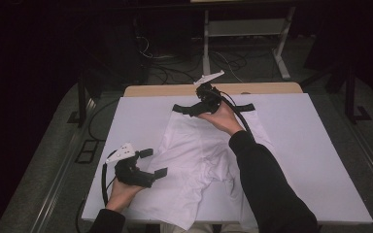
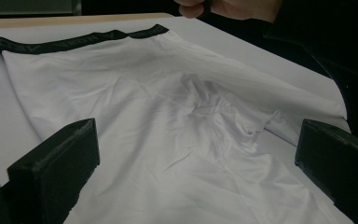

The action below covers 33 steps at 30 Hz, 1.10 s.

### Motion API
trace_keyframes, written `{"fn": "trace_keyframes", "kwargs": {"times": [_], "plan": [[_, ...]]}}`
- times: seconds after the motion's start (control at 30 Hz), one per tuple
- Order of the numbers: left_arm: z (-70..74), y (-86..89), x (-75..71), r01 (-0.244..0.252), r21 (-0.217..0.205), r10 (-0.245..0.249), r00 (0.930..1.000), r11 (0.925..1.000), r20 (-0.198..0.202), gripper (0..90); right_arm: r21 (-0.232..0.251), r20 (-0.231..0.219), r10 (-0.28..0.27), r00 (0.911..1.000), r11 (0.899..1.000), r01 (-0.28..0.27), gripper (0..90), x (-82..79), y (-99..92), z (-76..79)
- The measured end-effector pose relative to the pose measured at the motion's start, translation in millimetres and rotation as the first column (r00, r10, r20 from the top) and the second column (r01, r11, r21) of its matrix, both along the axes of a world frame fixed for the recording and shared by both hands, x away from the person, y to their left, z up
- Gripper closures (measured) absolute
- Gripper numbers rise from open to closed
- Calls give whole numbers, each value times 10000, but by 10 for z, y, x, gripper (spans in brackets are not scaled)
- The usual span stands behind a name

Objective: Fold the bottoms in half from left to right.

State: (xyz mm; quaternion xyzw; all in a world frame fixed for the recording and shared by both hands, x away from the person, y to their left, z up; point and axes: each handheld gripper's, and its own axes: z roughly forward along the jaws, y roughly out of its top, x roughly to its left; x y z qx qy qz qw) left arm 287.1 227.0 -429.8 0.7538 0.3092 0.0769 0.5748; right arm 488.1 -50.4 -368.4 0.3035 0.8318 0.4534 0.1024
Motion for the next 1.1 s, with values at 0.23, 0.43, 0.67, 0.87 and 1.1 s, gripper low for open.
{"fn": "trace_keyframes", "kwargs": {"times": [0.23, 0.43, 0.67, 0.87, 1.1], "plan": [[-2, -3, 6, 39, -8, -39, 10000, 10000, 10, 0, -10, -134, -191, 9997, 9998, 191, 0, 130, 76, -86], [-4, 1, 7, 37, -56, -37, 10000, 10000, -5, 0, -73, -237, -355, 9991, 9993, 353, 0, 222, 133, -166], [0, -2, 1, 100, -30, -100, 9999, 9999, 38, 0, -64, -232, -551, 9982, 9985, 550, 0, 346, 224, -323], [0, 1, 4, 107, -68, -107, 9999, 9999, 42, 0, -363, -336, -508, 9981, 9981, 495, 0, 427, 314, -427], [3, 4, 2, 72, -166, -71, 10000, 9998, 61, 0, -561, -428, -474, 9980, 9974, 449, 0, 533, 506, -500]]}}
